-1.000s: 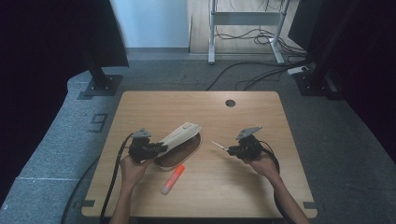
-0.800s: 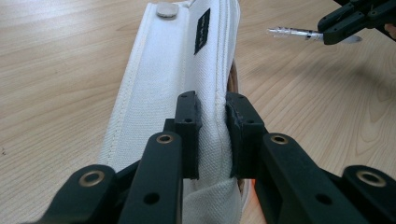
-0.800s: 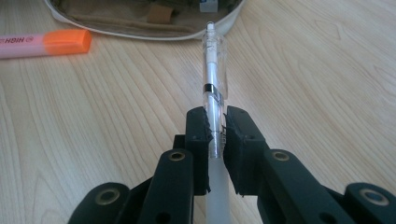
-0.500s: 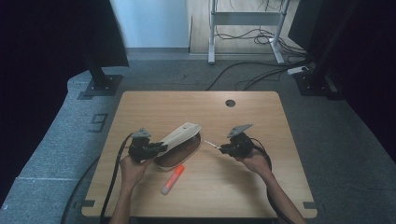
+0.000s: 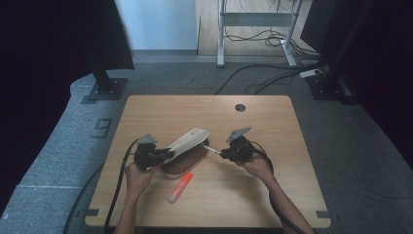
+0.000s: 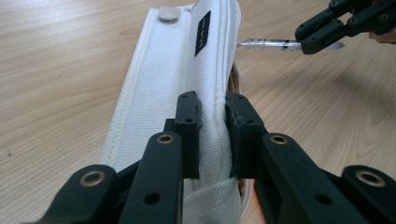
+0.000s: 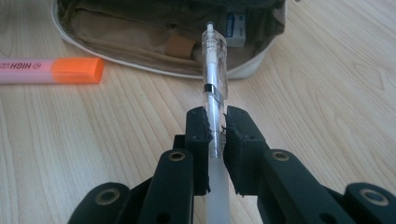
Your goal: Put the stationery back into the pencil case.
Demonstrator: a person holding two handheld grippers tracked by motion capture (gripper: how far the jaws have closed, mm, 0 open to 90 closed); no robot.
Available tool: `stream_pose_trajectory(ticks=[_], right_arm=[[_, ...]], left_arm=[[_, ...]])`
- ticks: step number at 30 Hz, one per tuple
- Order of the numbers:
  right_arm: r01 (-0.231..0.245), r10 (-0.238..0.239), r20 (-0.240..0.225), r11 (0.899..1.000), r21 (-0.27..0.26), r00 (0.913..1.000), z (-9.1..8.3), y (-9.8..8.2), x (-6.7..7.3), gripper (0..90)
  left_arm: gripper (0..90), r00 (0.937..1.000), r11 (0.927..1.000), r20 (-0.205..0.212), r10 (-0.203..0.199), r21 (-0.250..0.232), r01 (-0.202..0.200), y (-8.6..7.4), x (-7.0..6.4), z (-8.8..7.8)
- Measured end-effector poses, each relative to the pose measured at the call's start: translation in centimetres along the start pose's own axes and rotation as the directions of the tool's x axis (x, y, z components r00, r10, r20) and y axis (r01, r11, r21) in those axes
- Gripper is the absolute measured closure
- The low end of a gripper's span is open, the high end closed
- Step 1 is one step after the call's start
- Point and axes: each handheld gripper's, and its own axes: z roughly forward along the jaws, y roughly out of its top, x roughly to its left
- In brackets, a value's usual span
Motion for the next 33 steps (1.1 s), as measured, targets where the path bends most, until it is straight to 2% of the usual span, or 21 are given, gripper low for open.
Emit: stream_pose_trajectory(ticks=[24,33], right_arm=[[0.045,-0.045,-0.021,0.999,0.028,0.9988,3.7,2.6,1.2,77.9],[0.076,-0.076,-0.027,0.997,0.028,0.9968,5.2,3.8,1.8,77.9]], left_arm=[[76.4,1.0000,1.0000,-0.001,0.006,-0.003,-0.006,0.1,-0.1,0.0],[76.4,1.0000,1.0000,0.003,0.005,-0.004,-0.004,0.1,-0.1,0.0]])
